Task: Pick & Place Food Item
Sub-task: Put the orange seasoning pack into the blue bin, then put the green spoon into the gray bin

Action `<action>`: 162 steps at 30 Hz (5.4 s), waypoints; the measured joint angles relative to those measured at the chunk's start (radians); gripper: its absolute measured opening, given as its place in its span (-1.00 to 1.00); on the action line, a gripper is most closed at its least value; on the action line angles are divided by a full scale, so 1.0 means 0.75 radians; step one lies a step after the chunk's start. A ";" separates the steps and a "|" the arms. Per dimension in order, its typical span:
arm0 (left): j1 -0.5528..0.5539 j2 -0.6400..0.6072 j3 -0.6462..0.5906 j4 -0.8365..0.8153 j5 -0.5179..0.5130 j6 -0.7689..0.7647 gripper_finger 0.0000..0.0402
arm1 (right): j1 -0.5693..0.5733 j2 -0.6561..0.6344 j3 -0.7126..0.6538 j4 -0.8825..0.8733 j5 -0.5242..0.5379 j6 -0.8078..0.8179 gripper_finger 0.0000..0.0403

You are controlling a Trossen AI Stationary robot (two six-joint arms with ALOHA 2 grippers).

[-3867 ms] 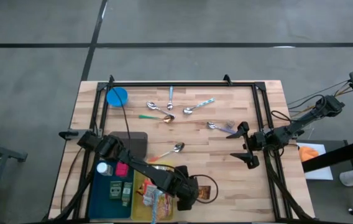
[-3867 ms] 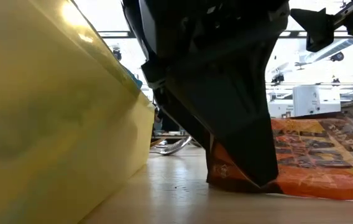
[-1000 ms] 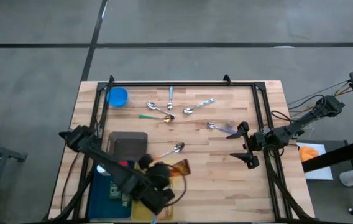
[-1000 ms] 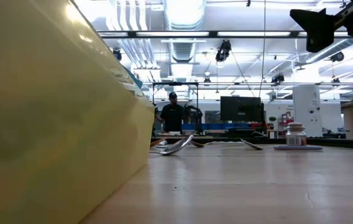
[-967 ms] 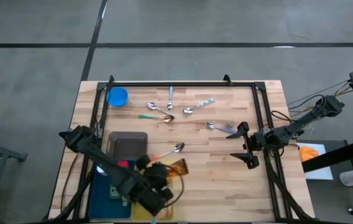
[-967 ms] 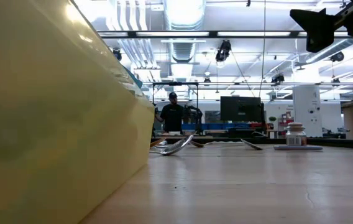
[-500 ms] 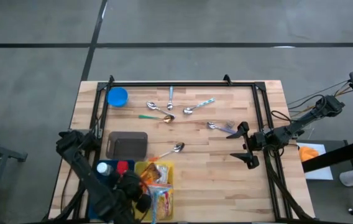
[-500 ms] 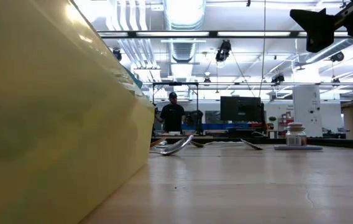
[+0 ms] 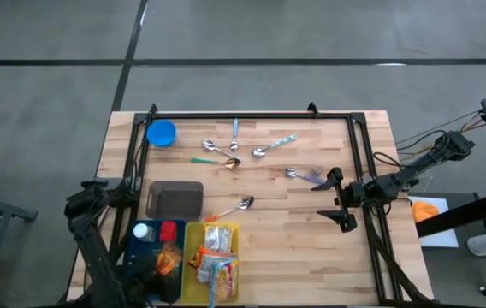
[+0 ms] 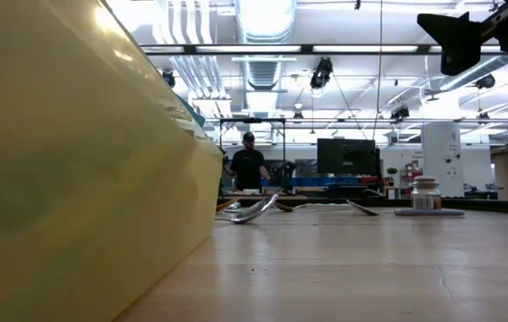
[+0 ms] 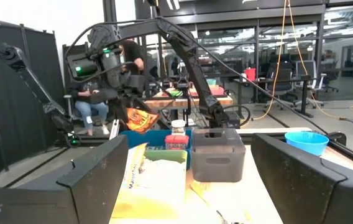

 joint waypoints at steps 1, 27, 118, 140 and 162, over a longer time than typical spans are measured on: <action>-0.016 0.000 0.000 0.001 0.027 -0.039 -0.50 | 0.000 0.000 0.000 0.000 0.000 0.000 0.68; -0.082 0.001 -0.327 0.197 0.302 -0.292 -0.50 | 0.000 -0.001 0.000 0.000 0.000 0.000 0.68; 0.293 -0.323 -0.497 0.250 -0.715 0.797 0.47 | 0.000 -0.001 -0.001 0.000 0.000 0.000 0.68; 1.141 -0.410 -0.532 0.898 -0.557 2.509 0.47 | 0.000 0.001 -0.001 0.000 0.000 0.000 0.68; 1.571 -0.456 -0.709 1.034 -0.033 2.984 0.47 | 0.000 -0.001 -0.001 0.000 0.000 0.000 0.68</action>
